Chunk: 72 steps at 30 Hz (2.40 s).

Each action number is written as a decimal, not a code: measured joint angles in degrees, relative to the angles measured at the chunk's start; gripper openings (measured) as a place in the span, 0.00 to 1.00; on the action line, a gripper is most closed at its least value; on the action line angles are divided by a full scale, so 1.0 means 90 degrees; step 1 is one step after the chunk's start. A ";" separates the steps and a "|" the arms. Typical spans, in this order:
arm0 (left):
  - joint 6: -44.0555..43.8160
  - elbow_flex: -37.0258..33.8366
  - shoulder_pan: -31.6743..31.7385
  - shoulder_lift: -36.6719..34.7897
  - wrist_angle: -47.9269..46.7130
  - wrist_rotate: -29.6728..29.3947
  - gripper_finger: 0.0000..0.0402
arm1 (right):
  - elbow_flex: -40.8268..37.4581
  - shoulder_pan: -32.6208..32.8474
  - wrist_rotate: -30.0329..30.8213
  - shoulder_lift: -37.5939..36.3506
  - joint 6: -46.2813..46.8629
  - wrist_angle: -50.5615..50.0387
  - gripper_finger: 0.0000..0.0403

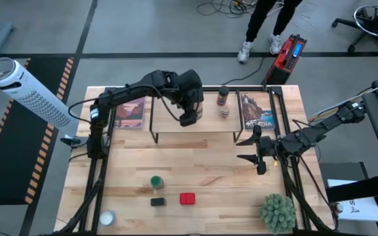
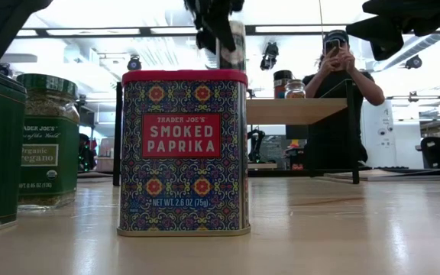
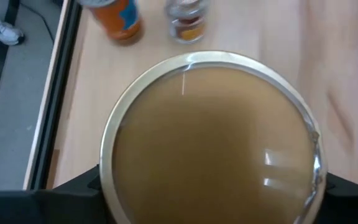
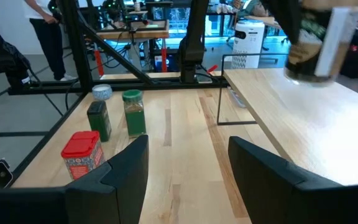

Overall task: Shelf spices
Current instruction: Remove the yellow seasoning bottle from the shelf

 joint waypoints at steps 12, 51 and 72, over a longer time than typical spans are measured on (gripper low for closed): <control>-0.0616 0.0000 -0.1083 -0.0382 -0.0199 -0.0002 0.65 | 0.0290 0.0000 0.0005 0.0002 0.0052 -0.0182 0.49; -0.2347 -0.3729 -0.3187 -0.0563 0.2456 -0.0673 0.65 | 0.2827 -0.2668 -0.0904 0.0699 0.0419 -0.3964 0.49; -0.2887 -0.4874 -0.3469 -0.0576 0.3314 -0.1107 0.65 | 0.2824 -0.3918 -0.1591 0.1683 -0.0572 -0.3647 0.49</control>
